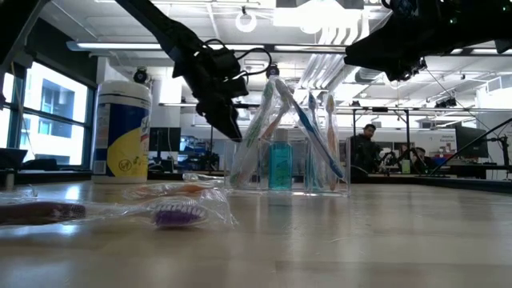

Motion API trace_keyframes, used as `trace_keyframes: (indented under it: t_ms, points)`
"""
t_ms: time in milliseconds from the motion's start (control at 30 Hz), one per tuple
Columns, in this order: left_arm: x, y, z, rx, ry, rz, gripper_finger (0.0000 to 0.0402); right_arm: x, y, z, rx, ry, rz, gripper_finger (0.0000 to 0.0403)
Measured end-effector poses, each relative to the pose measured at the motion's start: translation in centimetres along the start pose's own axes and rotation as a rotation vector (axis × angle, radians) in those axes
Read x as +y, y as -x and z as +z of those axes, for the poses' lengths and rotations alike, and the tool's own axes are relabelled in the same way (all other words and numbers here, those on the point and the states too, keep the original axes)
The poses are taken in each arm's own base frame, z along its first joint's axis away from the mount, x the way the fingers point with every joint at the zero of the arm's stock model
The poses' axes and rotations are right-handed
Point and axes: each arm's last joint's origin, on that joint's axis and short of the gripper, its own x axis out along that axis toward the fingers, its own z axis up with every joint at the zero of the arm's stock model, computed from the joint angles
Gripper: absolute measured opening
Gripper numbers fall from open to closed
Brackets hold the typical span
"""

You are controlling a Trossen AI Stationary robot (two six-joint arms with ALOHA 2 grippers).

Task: Pick & Place toothbrushing station
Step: Put the left mouthwash into the middle section of the transparent organizer

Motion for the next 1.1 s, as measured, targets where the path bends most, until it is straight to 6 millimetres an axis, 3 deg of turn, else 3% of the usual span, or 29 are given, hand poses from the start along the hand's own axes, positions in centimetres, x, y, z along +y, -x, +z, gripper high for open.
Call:
trace_keyframes:
  t_ms: [267, 767, 1100]
  points:
    - [0.1, -0.2, 0.0, -0.006, -0.003, 0.004, 0.0189, 0.0, -0.1, -0.1, 0.005, 0.002, 0.000, 0.0151]
    - [0.0, -3.2, -1.2, 0.058, -0.031, -0.044, 0.0189, 0.2, -0.7, -0.9, 0.052, 0.021, -0.013, 0.0151]
    - [0.0, -3.3, -1.2, 0.056, -0.091, -0.045, 0.0189, 0.2, -0.7, -0.9, 0.052, 0.024, -0.014, 0.0151]
